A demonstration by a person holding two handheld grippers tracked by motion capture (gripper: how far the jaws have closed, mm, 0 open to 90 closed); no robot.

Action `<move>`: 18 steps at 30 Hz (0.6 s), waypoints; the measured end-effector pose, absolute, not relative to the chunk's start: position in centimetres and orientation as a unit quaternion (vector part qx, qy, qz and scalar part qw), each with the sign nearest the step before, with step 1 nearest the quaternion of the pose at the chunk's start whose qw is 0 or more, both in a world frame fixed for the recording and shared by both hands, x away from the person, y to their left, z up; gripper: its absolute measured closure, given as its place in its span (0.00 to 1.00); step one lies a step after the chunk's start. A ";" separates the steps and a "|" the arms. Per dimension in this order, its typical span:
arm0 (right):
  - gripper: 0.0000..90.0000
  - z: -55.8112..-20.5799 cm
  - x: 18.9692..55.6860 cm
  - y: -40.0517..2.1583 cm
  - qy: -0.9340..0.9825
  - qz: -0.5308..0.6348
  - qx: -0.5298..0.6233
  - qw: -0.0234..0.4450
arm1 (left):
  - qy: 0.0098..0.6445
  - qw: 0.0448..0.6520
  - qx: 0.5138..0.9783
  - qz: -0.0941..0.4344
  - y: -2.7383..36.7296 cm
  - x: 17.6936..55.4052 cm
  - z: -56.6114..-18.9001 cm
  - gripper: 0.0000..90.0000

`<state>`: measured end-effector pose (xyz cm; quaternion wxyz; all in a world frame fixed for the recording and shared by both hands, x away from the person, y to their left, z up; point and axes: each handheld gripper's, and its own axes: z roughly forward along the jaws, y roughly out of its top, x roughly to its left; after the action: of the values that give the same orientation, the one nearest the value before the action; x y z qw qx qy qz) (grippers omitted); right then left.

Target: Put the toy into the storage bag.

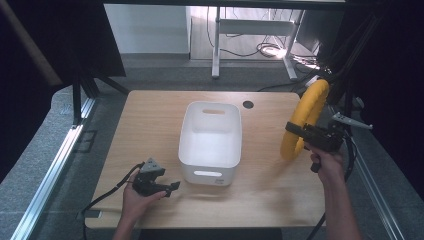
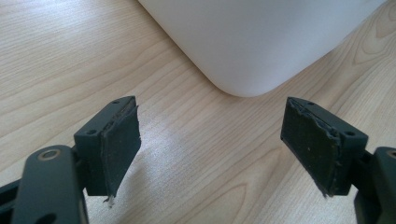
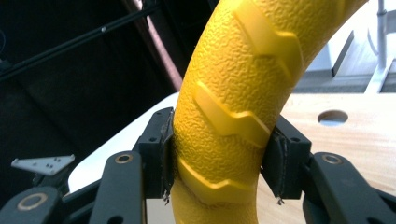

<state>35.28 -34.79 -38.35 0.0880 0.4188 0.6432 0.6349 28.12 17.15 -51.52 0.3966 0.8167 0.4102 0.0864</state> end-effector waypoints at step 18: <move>0.56 -38.2 33.9 -29.9 0.594 0.674 0.408 0.166 | 0.411 0.398 0.816 0.085 17.1 28.1 -51.5 0.22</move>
<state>33.91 -29.86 -38.18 0.1665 0.4078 0.5936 0.6736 28.12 17.09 -51.55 0.3979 0.8158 0.4109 0.0851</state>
